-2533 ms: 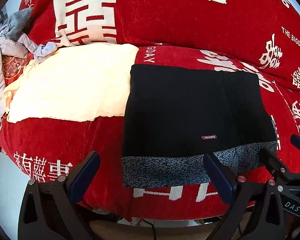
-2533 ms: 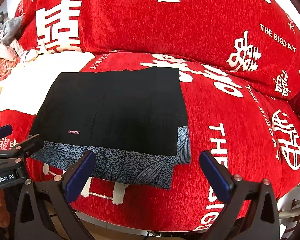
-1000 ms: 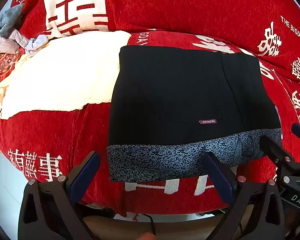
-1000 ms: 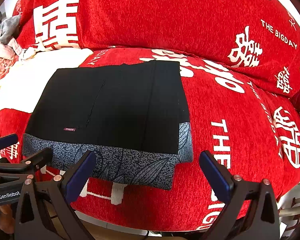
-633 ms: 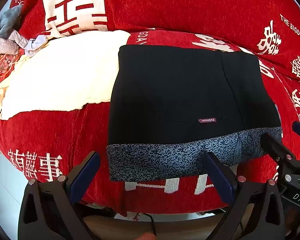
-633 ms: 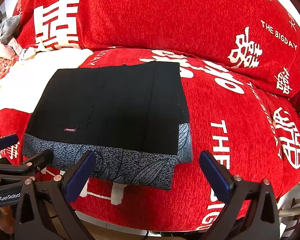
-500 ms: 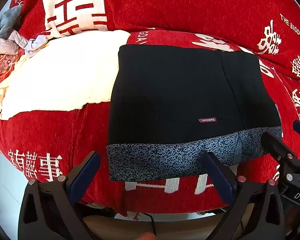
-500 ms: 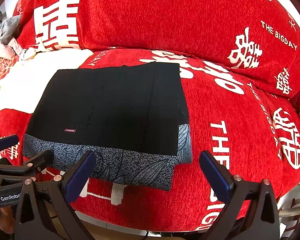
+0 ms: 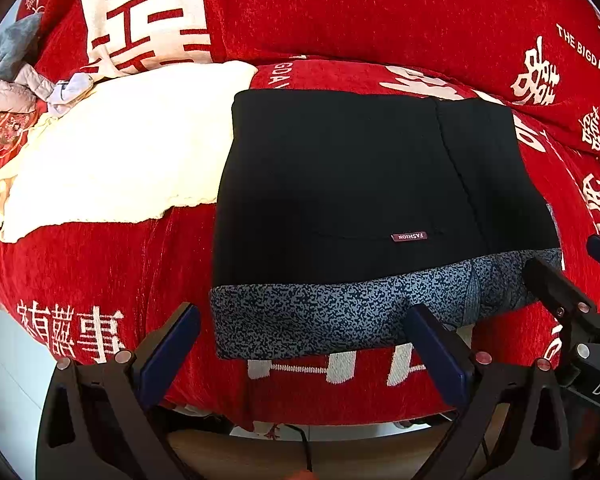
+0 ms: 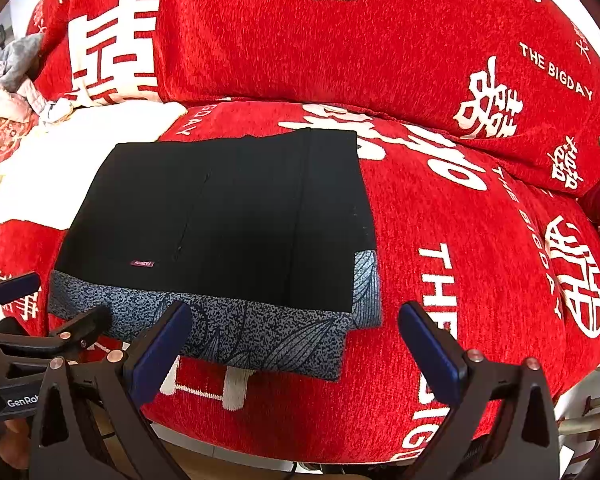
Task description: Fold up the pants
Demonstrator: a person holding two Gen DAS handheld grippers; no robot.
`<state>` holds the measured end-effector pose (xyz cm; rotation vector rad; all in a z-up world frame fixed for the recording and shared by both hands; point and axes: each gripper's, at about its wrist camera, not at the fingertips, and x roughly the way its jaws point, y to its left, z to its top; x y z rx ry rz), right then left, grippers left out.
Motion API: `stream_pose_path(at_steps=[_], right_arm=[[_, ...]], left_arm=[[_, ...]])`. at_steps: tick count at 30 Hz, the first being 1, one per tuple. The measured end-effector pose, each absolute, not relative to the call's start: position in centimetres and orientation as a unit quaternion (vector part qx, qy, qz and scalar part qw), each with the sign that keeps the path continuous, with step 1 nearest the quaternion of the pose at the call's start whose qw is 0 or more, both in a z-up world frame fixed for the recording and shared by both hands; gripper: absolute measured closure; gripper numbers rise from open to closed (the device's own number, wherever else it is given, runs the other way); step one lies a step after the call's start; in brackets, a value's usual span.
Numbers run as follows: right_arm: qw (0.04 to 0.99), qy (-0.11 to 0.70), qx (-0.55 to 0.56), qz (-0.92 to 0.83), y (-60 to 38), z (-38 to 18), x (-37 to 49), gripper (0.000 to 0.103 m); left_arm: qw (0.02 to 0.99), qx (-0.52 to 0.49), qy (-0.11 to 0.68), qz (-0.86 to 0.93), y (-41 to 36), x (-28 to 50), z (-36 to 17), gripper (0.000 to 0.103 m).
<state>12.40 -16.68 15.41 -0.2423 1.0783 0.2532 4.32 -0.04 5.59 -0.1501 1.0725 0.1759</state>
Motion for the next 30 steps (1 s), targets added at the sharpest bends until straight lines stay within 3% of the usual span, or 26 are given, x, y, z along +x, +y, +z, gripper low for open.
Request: stream_pose_path(at_steps=[30], right_arm=[[0.842, 0.517, -0.111, 0.105, -18.3, 15.2, 10.4, 0.000]], left_arm=[[0.860, -0.069, 0.499, 0.086, -0.1, 1.8, 5.4, 0.000]])
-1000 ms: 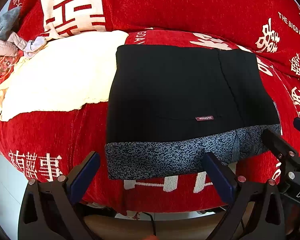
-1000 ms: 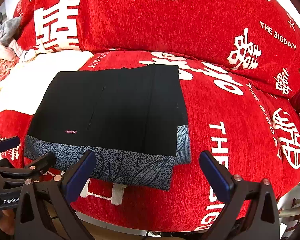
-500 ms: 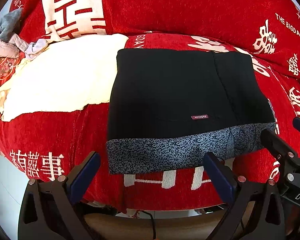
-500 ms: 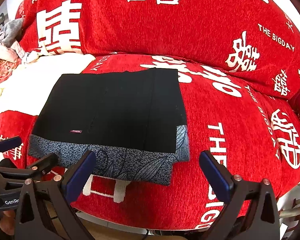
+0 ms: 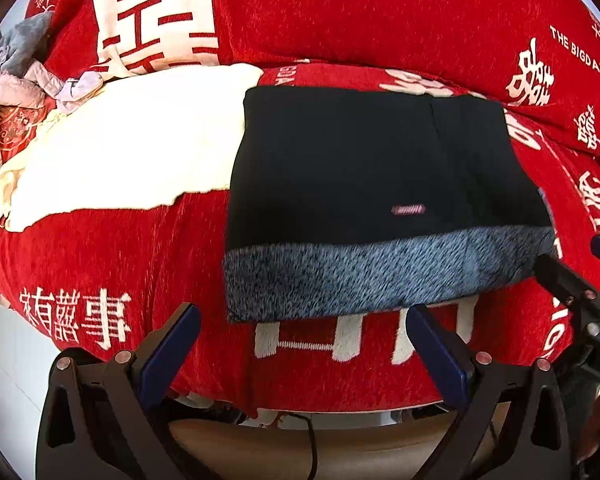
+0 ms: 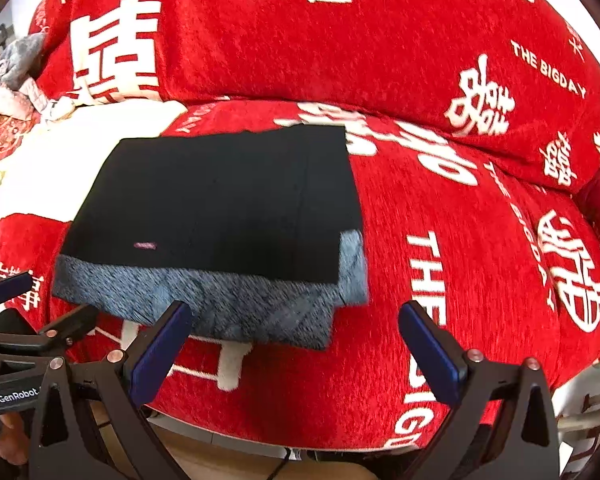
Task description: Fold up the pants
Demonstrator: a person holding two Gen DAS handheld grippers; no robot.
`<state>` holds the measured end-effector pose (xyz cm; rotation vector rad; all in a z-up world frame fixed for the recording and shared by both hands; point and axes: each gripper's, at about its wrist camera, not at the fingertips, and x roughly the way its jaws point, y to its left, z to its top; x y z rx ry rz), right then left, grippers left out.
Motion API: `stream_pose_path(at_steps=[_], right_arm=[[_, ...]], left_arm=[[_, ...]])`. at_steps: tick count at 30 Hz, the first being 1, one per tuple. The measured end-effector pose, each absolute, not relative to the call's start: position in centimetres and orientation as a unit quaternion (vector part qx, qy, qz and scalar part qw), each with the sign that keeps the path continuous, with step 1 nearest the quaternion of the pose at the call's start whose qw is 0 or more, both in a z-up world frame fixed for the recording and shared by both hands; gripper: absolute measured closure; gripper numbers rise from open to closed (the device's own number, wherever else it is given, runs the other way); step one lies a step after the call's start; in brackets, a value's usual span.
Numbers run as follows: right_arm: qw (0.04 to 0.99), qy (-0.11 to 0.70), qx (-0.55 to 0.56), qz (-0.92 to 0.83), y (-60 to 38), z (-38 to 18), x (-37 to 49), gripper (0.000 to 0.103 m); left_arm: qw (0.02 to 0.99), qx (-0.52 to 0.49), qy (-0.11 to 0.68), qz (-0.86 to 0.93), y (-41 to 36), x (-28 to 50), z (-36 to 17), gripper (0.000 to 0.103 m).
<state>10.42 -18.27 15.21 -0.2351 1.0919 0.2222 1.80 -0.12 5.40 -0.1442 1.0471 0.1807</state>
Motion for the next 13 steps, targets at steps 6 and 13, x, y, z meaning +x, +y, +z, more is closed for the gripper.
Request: stream_pose_path(at_steps=[6, 13], right_arm=[[0.828, 0.550, -0.071, 0.080, -19.8, 10.4, 8.1, 0.000], [0.820, 0.567, -0.058, 0.063, -20.5, 5.4, 5.7, 0.000]], left_arm=[[0.859, -0.064, 0.499, 0.091, -0.5, 1.3, 1.3, 0.000], [0.868, -0.048, 0.486, 0.087, -1.5, 0.3, -1.6, 0.000]])
